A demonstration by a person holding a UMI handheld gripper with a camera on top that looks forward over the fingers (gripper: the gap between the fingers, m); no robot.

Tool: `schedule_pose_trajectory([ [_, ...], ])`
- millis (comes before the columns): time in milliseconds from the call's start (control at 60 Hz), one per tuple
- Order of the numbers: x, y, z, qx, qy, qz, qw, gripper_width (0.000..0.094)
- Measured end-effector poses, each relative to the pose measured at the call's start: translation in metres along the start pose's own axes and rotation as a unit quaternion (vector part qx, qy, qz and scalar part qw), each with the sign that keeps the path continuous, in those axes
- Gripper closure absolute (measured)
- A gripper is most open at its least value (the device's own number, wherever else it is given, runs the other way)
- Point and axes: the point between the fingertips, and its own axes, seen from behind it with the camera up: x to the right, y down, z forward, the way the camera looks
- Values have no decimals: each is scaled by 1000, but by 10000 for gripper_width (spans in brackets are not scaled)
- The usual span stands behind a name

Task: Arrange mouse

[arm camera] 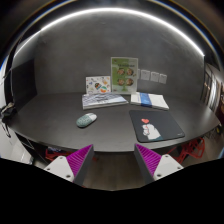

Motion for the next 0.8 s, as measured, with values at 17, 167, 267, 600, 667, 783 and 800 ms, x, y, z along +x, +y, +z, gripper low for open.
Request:
schedule_pose_trajectory([
  [17,-1,-2,1,-1,-1,-1,1000,88],
  [167,-3,-2,16,-6,-4,-4,1000,88],
  [267,-16,-7,33,-4,-33,-10,999,100],
  [600,-121,0,134,-39,-152,-18,987,97],
  [667,-137,-6,152,-44,-166,-19,985,83],
  [783,-153,-23,180,-44,-167,-39,984,99],
  [800,-156,-26,183,-45,-168,-38,984,99],
])
